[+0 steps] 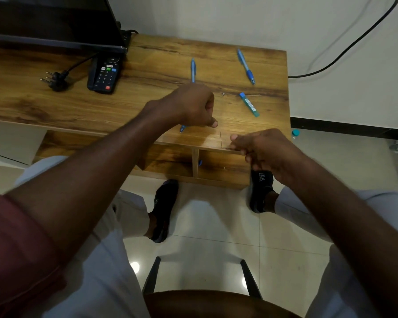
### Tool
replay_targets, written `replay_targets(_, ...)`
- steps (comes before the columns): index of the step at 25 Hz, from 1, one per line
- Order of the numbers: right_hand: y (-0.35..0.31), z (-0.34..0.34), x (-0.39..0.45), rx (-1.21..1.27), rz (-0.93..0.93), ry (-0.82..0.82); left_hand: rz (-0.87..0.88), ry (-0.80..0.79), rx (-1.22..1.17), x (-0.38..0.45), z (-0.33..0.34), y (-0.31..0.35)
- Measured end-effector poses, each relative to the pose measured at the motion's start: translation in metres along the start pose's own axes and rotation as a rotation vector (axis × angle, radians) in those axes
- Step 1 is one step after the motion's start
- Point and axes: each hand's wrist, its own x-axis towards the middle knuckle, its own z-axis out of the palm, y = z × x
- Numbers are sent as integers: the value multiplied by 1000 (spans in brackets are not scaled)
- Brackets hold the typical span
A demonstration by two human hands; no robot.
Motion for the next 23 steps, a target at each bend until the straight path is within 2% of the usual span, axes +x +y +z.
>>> replay_targets(2, 4, 1, -8, -41, 202, -101, 12, 15, 23, 1, 3, 4)
replay_targets(4, 7, 6, -10, -24, 289, -148, 19, 27, 39, 2, 3, 5)
replay_targets(9, 17, 20, -8, 395, 510, -255, 32, 5, 31, 6, 6, 3)
replay_targets(13, 23, 29, -9, 481, 539, -272, 43, -13, 52, 6, 4, 2)
replay_targets(18, 22, 36, -8, 538, 496, -209, 73, 120, 40, 5, 0, -1)
replay_targets(23, 19, 37, -8, 539, 488, -191, 61, 104, 58, 8, 2, -4)
